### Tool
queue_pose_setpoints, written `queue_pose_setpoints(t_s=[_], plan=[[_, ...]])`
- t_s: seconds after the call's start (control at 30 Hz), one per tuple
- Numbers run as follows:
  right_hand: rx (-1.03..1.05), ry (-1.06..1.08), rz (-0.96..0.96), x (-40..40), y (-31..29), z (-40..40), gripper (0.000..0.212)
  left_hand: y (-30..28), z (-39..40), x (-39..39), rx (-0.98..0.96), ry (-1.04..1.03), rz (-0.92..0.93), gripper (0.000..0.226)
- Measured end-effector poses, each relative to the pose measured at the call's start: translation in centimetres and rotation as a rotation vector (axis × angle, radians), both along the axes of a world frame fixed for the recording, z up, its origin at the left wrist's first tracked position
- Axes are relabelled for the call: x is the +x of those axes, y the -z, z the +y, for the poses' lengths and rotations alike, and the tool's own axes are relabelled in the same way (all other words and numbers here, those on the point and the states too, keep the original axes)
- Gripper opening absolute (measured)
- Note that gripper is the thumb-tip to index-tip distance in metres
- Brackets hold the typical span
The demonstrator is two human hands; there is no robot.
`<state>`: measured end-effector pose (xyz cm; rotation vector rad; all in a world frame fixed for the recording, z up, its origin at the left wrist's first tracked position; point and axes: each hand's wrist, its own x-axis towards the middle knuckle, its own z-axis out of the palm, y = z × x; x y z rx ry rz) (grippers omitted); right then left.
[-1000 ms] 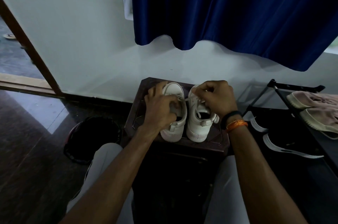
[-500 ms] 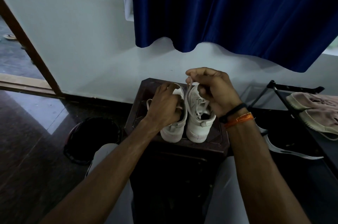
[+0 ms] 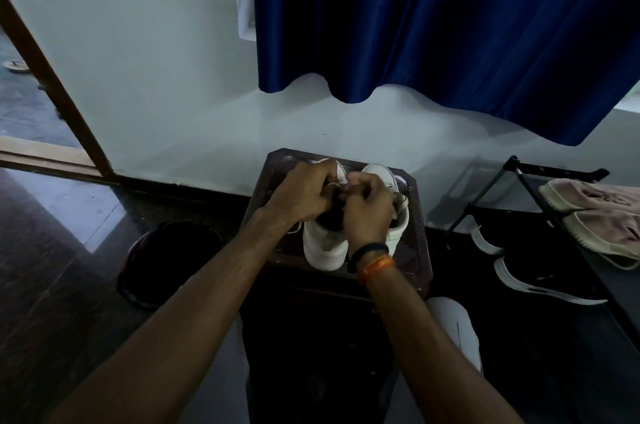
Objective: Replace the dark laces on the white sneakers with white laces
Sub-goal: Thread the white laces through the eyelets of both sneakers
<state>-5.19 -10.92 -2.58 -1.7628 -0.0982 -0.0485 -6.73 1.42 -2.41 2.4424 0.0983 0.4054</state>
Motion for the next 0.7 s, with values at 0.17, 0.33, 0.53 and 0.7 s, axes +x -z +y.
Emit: queue_pose_setpoints(t_s=[0.17, 0.33, 0.53, 0.7], plan=[[-0.543, -0.223, -0.29, -1.9, -0.6, -0.5, 0.029, -0.3, 0.4, 0.3, -0.077, -0.021, 0.04, 0.008], [-0.904, -0.367, -0.389, -3.0, -1.0, -0.8, 0.035, -0.5, 0.7, 0.8, -0.104, -0.049, 0.054, 0.004], [-1.178, -0.624, -0.485, -3.9, -1.4, -2.2, 0.046, -1.0, 0.4, 1.1, -0.134, -0.073, 0.057, 0.005], [-0.867, -0.279, -0.524, -0.8, -3.6, -3.9, 0.021, -1.0, 0.7, 1.0, -0.144, -0.065, 0.077, 0.006]])
